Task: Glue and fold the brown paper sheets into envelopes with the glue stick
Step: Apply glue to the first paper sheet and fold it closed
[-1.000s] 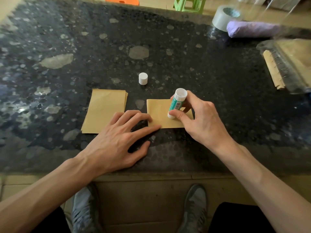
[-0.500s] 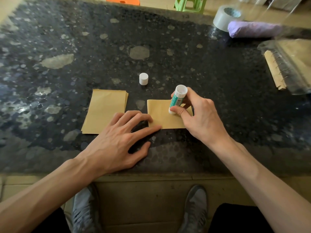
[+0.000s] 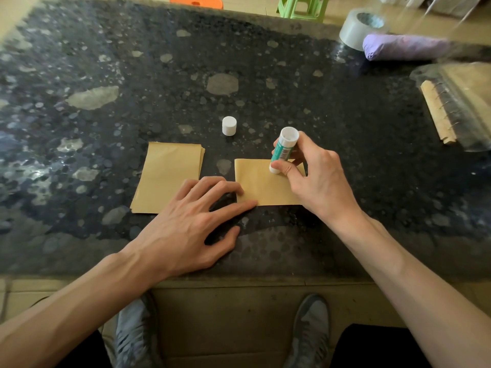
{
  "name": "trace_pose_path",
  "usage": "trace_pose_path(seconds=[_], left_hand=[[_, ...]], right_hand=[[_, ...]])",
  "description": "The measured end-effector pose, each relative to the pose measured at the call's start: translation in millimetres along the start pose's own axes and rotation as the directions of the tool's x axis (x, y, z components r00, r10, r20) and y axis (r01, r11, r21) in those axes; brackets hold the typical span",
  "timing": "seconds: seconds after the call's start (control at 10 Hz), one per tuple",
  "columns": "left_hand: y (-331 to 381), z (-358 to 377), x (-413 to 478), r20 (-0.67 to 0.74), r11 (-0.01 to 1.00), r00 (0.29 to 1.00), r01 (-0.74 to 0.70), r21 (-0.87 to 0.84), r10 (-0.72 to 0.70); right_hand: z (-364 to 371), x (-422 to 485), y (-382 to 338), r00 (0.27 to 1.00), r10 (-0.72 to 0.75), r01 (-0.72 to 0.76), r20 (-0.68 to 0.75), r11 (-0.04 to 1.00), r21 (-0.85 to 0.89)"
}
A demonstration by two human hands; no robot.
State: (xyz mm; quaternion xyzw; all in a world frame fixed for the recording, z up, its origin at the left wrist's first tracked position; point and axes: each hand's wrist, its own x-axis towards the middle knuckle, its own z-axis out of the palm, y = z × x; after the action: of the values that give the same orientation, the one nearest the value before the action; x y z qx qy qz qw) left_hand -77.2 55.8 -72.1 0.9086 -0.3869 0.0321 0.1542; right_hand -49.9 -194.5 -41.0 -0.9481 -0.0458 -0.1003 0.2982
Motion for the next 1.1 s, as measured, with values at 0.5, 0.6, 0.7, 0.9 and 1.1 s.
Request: trace_pose_path(seconds=[0.5,0.6,0.7,0.9,1.1], left_hand=[[-0.4,-1.0,0.1,0.006,1.000,1.000,0.001,-0.003,-0.001],[-0.7,-1.3,-0.3,0.012,1.000,1.000,0.004,-0.003,-0.004],[-0.4,-1.3,-0.2,0.012,1.000,1.000,0.005,-0.003,-0.005],[-0.4,-1.3,-0.4,0.016,1.000,1.000,0.005,-0.004,-0.005],[-1.2,-0.4,-0.3,0.017,1.000,1.000,0.004,0.000,-0.004]], right_hand=[[5.7,3.7,8.1,0.995,-0.023,0.027,-0.096,0.999,0.041],[0.4,1.2,12.9,0.983,0.035,0.002,-0.183,0.981,0.196],[-8.8,-1.2,13.1,0.985,0.080,-0.030,-0.156,0.954,0.298],[-14.2,-14.3,8.0,0.996,0.092,-0.088,0.007,0.923,0.375],[-20.5,-15.9,7.2,0.997,0.042,-0.063,0.070,0.942,0.330]])
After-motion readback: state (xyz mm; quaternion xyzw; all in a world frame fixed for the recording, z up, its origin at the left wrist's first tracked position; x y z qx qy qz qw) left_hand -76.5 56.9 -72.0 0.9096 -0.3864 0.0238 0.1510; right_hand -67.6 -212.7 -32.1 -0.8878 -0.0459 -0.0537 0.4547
